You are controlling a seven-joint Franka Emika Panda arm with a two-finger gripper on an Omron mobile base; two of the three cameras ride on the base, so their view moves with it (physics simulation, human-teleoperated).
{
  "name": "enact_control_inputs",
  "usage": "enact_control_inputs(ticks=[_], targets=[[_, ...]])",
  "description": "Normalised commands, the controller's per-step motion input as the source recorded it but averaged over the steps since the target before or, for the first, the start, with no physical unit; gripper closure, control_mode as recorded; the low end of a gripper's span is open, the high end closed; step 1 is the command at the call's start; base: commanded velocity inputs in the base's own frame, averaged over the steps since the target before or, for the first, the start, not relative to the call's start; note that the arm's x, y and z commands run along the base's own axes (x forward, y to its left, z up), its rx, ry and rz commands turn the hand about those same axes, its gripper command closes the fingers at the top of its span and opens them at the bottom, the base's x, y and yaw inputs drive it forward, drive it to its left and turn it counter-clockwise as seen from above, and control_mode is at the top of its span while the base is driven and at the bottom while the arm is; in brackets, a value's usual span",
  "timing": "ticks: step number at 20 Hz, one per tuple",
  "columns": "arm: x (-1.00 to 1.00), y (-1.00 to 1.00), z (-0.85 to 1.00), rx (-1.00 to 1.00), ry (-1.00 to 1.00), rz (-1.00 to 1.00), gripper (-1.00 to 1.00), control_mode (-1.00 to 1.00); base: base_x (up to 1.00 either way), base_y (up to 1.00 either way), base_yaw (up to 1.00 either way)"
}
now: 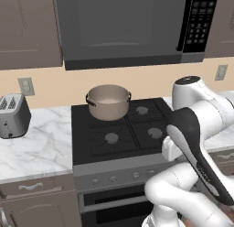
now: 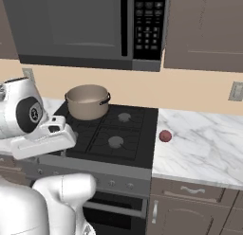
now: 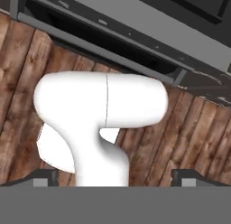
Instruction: Turn on the burner for the pot on the stove. Wait thirty seconds for the pot to heat up. Then add the onion to the pot.
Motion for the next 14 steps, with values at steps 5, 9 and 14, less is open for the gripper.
enact_control_inputs(ticks=[5,9,14], targets=[[0.00,0.00,0.00,0.00,-0.01,0.00,-1.00,-1.00,0.00,0.00,0.00],[0.05,-0.31,0.00,0.03,-0.30,0.00,-1.00,-1.00,0.00,0.00,0.00],[0.11,-0.65,0.12,0.12,-0.50,0.00,-1.00,-1.00,0.00,0.00,0.00]])
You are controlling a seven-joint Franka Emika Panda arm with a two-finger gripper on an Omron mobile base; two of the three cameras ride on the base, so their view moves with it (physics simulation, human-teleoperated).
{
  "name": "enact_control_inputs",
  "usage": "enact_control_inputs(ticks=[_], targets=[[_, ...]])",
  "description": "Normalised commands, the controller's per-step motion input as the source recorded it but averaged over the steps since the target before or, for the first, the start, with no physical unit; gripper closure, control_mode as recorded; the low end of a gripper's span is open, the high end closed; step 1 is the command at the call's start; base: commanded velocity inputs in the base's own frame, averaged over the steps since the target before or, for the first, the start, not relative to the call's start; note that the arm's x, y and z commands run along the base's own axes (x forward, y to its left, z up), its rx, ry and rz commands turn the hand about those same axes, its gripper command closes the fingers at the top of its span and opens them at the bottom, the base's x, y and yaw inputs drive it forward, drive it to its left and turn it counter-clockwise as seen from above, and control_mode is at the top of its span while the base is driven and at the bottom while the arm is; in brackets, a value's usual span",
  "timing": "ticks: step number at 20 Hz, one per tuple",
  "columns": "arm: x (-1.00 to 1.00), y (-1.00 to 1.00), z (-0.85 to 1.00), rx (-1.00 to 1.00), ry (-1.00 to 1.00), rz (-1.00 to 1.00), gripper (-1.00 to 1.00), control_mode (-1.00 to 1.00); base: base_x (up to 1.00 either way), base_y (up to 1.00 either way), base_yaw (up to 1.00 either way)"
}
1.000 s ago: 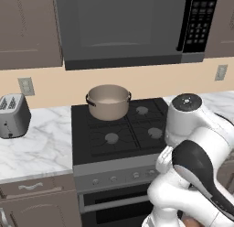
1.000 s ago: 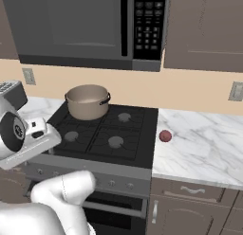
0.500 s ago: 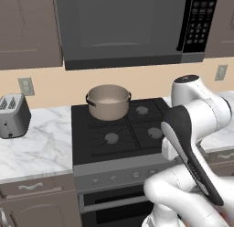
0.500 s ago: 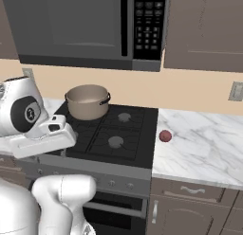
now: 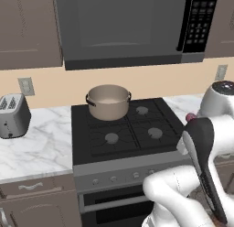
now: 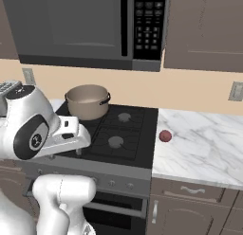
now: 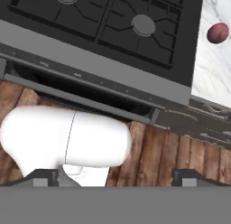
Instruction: Turn on the burner for the pot on the stove. Wait thirty seconds for the pot to heat up. Then add the onion to the pot.
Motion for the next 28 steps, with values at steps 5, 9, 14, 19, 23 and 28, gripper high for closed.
enact_control_inputs(ticks=[5,9,14,19,23,28], targets=[[0.03,-0.56,0.43,0.18,-0.43,-0.02,-1.00,-1.00,0.00,0.00,0.00],[0.01,-0.26,0.23,0.09,-0.05,0.00,-1.00,-1.00,0.00,0.00,0.00],[0.00,0.00,0.00,0.00,0.00,0.00,-1.00,-1.00,0.00,0.00,0.00],[0.14,0.00,0.00,0.00,0.00,0.00,-1.00,-1.00,0.00,0.00,0.00],[0.19,-0.02,0.00,0.00,0.00,0.00,-1.00,-1.00,0.00,0.00,0.00],[0.11,-0.08,0.00,0.00,0.00,0.00,-1.00,-1.00,0.00,0.00,0.00]])
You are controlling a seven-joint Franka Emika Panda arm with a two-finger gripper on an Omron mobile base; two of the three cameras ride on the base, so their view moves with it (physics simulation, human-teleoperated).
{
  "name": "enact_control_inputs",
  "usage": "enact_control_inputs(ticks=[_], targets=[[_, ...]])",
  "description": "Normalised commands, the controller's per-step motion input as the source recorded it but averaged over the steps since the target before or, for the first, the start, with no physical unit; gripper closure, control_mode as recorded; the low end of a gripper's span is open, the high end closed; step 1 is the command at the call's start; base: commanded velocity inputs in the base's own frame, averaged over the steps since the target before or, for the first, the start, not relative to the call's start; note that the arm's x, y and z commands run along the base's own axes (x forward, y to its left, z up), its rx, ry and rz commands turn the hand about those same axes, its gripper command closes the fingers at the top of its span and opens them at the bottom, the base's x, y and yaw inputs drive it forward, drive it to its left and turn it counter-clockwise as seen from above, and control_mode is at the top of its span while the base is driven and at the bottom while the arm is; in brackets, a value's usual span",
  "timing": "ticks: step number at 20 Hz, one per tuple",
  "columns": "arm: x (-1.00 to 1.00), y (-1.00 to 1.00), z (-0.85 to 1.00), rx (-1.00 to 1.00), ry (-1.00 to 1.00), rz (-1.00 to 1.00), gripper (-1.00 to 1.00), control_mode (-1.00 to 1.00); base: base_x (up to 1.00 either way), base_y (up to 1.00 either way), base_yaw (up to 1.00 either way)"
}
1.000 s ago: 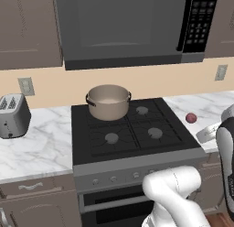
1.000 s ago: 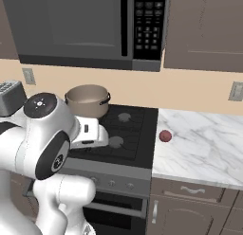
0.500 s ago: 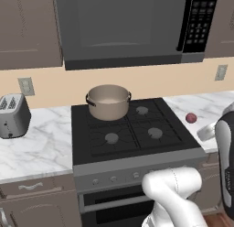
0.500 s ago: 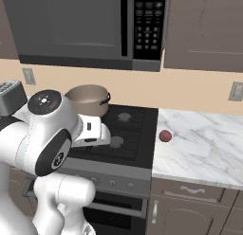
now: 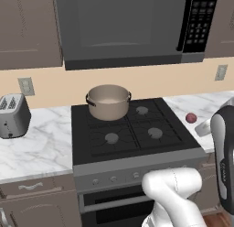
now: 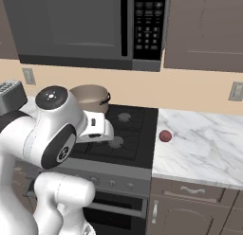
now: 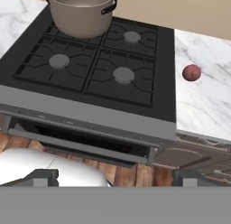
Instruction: Turn on the burner for the pot on the stove. Wait thirty seconds for the pot to heat up. Then add the onion to the pot.
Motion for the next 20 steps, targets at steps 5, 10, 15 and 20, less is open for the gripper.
enact_control_inputs(ticks=[5,10,15,20], targets=[[0.07,-0.12,0.00,0.00,0.00,0.00,-1.00,-1.00,0.00,0.00,0.00],[0.27,-0.10,0.00,0.00,0.00,0.00,-1.00,-1.00,0.00,0.00,0.00],[0.46,-0.12,0.00,0.00,0.00,0.00,-1.00,-1.00,0.00,0.00,0.00],[0.42,-0.21,0.00,0.00,0.00,0.00,-1.00,-1.00,0.00,0.00,0.00]])
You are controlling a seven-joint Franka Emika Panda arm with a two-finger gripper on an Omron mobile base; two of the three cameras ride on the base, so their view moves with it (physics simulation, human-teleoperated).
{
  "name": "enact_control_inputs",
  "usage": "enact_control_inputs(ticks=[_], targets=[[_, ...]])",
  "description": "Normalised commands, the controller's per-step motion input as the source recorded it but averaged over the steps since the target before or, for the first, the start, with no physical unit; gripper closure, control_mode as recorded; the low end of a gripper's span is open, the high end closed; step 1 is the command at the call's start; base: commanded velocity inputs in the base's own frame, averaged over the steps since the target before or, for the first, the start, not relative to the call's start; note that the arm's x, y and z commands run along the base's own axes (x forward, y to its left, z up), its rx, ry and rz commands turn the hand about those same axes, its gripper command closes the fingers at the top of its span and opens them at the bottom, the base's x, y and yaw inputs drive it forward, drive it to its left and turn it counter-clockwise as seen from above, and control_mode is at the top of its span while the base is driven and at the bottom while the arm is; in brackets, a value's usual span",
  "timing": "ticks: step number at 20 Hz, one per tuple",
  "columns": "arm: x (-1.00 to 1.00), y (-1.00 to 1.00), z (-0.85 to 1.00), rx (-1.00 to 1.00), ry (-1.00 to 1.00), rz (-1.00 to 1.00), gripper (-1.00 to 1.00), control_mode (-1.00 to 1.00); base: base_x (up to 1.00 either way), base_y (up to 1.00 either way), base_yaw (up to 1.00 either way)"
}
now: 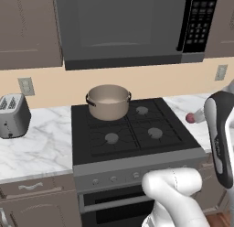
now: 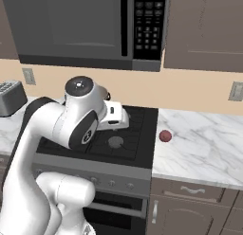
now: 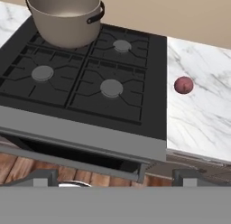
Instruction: Turn on the burner for the pot on the stove. Wait thirty seconds for the pot to heat up. Then add the onion to the pot.
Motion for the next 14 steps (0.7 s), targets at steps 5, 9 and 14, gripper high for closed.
enact_control_inputs(ticks=[5,9,14], targets=[[0.22,-0.11,-0.08,0.00,0.00,0.00,-1.00,-1.00,0.00,0.00,0.00],[0.00,0.00,0.00,0.00,0.00,0.00,-1.00,-1.00,0.00,0.00,0.00],[0.00,0.00,0.00,0.00,0.00,0.00,-1.00,-1.00,0.00,0.00,0.00]])
